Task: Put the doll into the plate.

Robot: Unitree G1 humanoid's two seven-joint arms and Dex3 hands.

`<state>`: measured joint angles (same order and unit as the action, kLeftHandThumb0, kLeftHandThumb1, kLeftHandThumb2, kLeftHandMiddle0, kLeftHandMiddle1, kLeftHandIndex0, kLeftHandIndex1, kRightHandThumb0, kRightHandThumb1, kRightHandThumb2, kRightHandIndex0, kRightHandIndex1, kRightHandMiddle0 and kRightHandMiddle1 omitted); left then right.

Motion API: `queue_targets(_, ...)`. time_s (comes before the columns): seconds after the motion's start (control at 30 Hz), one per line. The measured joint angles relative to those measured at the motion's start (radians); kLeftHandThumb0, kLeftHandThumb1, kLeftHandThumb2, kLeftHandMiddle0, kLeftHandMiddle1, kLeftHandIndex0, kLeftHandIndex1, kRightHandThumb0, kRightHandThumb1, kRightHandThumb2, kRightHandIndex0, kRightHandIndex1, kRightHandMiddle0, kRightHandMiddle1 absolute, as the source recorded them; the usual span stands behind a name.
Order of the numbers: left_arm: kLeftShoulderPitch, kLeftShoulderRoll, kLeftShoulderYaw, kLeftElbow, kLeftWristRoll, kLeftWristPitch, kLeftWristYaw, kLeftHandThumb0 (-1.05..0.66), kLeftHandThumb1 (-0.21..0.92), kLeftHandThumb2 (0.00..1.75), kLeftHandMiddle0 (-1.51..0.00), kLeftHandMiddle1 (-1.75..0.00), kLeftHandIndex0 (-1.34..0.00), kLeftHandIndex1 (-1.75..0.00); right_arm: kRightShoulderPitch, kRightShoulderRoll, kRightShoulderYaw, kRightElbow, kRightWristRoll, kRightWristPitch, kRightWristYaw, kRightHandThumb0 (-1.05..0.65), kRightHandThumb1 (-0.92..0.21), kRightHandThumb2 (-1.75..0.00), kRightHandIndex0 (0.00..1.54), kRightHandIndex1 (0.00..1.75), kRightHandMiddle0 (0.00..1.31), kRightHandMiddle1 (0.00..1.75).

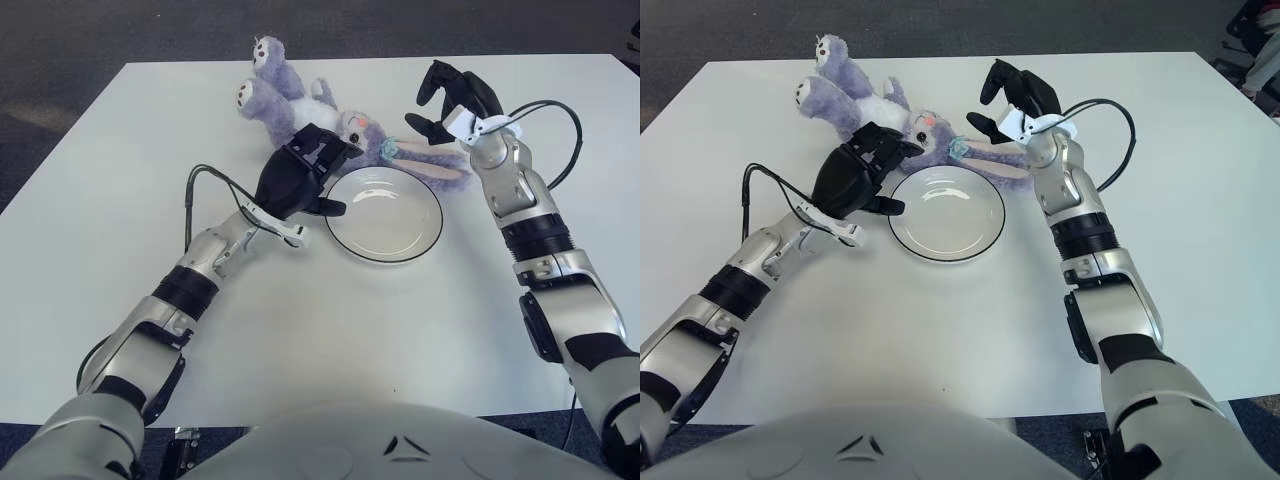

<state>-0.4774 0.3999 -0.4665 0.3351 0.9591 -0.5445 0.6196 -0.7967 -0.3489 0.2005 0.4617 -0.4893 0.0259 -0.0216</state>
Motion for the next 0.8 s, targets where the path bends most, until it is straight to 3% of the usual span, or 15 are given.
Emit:
queue_targets(0.13, 0.000, -0.006, -0.012, 0.011, 0.026, -0.018, 0.044, -0.55, 0.87, 0.71, -0.53, -1.12, -0.35, -1.36, -0.042, 0.017, 0.012, 0.078, -0.001, -0.023, -0.019, -0.40, -0.60, -0.95, 0.68, 1.75, 0.39, 1.75)
queue_targets(0.2, 0.000, -0.008, -0.017, 0.019, 0.037, -0.025, 0.063, -0.46, 0.85, 0.65, -0.55, -1.13, -0.33, -1.52, -0.058, 0.025, 0.021, 0.110, -0.001, -0.034, -0.027, -0.40, -0.62, -0.92, 0.66, 1.75, 0.38, 1.75)
queue_targets(0.37, 0.000, -0.008, -0.029, 0.029, 0.049, -0.047, 0.096, -0.38, 0.83, 0.60, -0.56, -1.17, -0.33, -1.64, -0.091, 0.043, 0.038, 0.181, -0.003, -0.064, -0.046, -0.39, -0.69, -0.84, 0.45, 1.75, 0.34, 1.75)
queue_targets(0.5, 0.000, -0.006, -0.034, 0.029, 0.052, -0.061, 0.106, -0.38, 0.77, 0.68, -0.56, -1.28, -0.34, -1.67, -0.108, 0.055, 0.055, 0.226, -0.010, -0.091, -0.064, -0.37, -0.82, -0.65, 0.28, 1.52, 0.26, 1.75)
queue_targets(0.6, 0.000, 0.000, -0.039, 0.029, 0.066, -0.075, 0.129, -0.39, 0.71, 0.78, -0.55, -1.37, -0.36, -1.71, -0.128, 0.063, 0.072, 0.271, -0.014, -0.108, -0.069, -0.66, -0.89, -0.57, 0.19, 1.36, 0.08, 1.54)
queue_targets(0.8, 0.000, 0.002, -0.059, 0.038, 0.092, -0.093, 0.182, -0.40, 0.61, 0.94, -0.60, -1.55, -0.40, -1.74, -0.161, 0.070, 0.090, 0.336, -0.014, -0.137, -0.072, -0.84, -0.92, -0.56, 0.06, 1.11, 0.01, 1.11)
